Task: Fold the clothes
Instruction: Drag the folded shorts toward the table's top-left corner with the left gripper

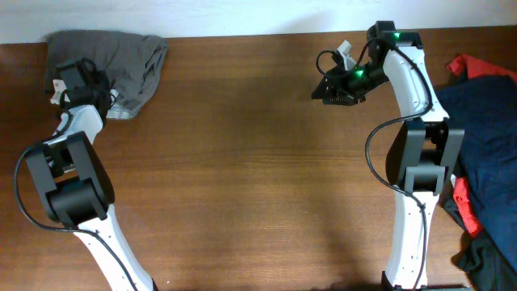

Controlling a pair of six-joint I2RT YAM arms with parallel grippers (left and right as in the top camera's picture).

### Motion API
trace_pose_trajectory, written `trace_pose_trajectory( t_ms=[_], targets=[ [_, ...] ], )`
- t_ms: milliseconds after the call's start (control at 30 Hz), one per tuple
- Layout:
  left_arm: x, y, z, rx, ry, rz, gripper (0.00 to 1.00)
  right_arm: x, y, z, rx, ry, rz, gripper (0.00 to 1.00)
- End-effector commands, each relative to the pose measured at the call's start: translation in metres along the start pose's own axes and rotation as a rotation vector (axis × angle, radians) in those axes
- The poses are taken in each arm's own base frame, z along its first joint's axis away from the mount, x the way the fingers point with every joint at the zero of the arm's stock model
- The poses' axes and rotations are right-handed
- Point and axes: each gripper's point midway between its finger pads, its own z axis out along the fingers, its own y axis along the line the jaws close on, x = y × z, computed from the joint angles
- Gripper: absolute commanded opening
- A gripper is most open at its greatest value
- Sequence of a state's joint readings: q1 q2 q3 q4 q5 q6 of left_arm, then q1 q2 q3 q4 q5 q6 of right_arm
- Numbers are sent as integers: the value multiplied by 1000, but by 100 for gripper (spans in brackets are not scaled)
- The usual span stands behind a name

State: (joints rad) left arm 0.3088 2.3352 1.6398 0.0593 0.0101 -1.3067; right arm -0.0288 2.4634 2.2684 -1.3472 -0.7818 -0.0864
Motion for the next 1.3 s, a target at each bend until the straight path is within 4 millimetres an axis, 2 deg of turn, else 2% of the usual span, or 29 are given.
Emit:
trace_pose_trajectory(
  t_ms=[0,167,267,300,500,600,700,867,900,933,1000,1067,1267],
  targets=[
    [11,10,8,-10,35,-2,38,-1,9,-8,9,-13,-31,50],
    [20,8,7,5,87,70,75,-2,9,-8,10,-15,-32,50],
    [26,12,6,-9,122,77,87,-2,9,-8,10,-15,-33,50],
    [29,13,6,-11,140,76,94,-2,9,-8,10,-16,-33,50],
    [43,23,-8,-81,219,81,95,-2,9,-8,10,-16,-33,51],
    [43,12,-29,-104,213,185,95,-2,9,-8,10,-16,-34,51],
    [37,4,-48,-139,175,210,99,-2,9,-8,10,-16,-34,51],
    [35,-12,-74,-144,168,246,99,-3,9,-8,10,-18,-36,51],
    [33,-20,-79,-120,163,283,99,-4,9,-8,10,-22,-40,51],
    [32,-26,-80,-102,157,310,93,-4,9,-8,10,-24,-42,51],
    [29,-37,-81,-60,144,355,37,-6,9,-8,11,-28,-46,51],
    [27,-46,-82,-32,131,359,27,-6,9,-8,10,-29,-47,51],
    [25,-78,-92,61,95,417,27,-6,9,-8,10,-29,-46,51]
  ],
)
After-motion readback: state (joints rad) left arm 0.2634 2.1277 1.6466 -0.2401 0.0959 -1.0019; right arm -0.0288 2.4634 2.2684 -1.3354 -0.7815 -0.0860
